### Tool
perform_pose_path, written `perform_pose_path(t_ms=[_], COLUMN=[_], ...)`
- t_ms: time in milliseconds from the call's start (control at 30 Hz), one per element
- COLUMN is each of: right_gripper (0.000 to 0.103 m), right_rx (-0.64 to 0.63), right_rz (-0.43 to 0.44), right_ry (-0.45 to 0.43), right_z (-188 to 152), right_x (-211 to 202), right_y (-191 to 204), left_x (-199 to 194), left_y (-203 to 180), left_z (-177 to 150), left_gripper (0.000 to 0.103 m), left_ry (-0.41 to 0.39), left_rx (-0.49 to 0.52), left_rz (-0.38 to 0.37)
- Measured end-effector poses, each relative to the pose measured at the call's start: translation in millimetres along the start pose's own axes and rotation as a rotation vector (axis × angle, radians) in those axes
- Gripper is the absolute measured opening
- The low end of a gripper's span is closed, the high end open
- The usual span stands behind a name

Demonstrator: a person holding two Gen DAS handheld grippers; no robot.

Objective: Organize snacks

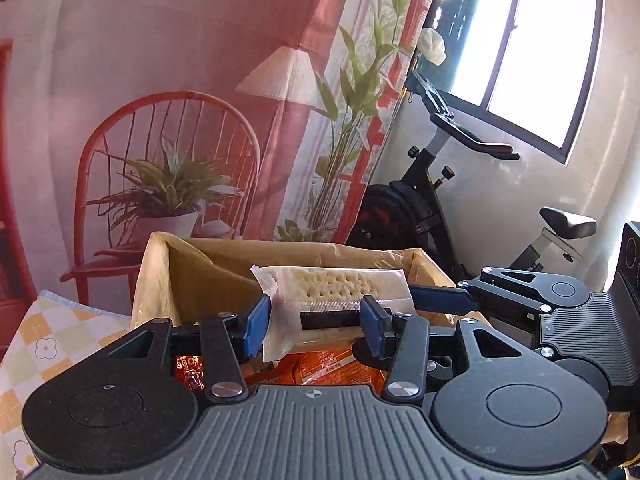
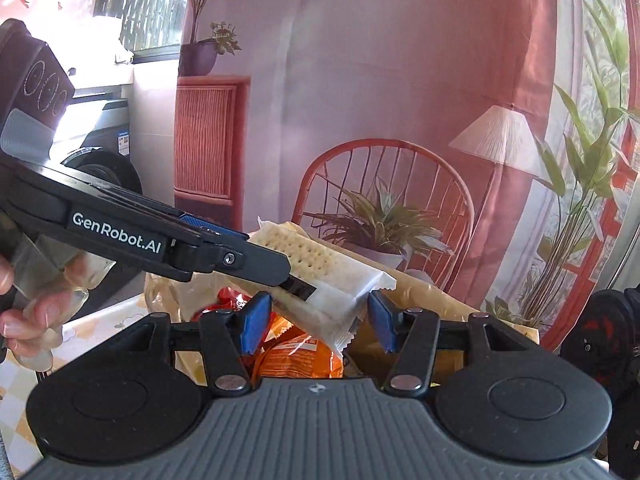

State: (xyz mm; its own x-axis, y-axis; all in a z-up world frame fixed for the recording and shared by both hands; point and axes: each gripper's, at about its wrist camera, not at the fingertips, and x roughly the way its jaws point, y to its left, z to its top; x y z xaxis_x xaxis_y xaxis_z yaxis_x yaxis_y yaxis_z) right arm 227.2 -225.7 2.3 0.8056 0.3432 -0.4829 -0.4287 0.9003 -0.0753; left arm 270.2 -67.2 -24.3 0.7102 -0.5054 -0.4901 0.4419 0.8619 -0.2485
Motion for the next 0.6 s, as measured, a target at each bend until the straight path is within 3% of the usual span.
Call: perform_pose_path(t_ms=[167, 200, 267, 433, 600], right_gripper=[0.059, 0.059, 0.071, 0.075, 0.089], right_rx=[0.025, 0.044, 0.084, 0.08, 0.133], right_rz=[-0.103, -0.11, -0.094, -0.103, -0.123], right_ry=[0.085, 0.083, 0.065, 0.033, -0.034], right_z=[-15, -17, -20, -20, -11], right_x=[20, 18, 10, -10, -34], right_y=[-9, -11, -16, -17, -13], left_x=[19, 14, 2, -23, -48], left_y=[5, 5, 4, 0, -4], left_z=[1, 2, 3, 7, 11], left_gripper=[0.053, 0.054, 0.066, 0.069, 0.084], left_ry=[0.022, 0.006, -0.023, -0.062, -0.081], left_rx=[-0.014, -0.005, 0.022, 0.106, 0.122], left_rz=[0.072, 0.076, 0.085, 0.169, 0.23])
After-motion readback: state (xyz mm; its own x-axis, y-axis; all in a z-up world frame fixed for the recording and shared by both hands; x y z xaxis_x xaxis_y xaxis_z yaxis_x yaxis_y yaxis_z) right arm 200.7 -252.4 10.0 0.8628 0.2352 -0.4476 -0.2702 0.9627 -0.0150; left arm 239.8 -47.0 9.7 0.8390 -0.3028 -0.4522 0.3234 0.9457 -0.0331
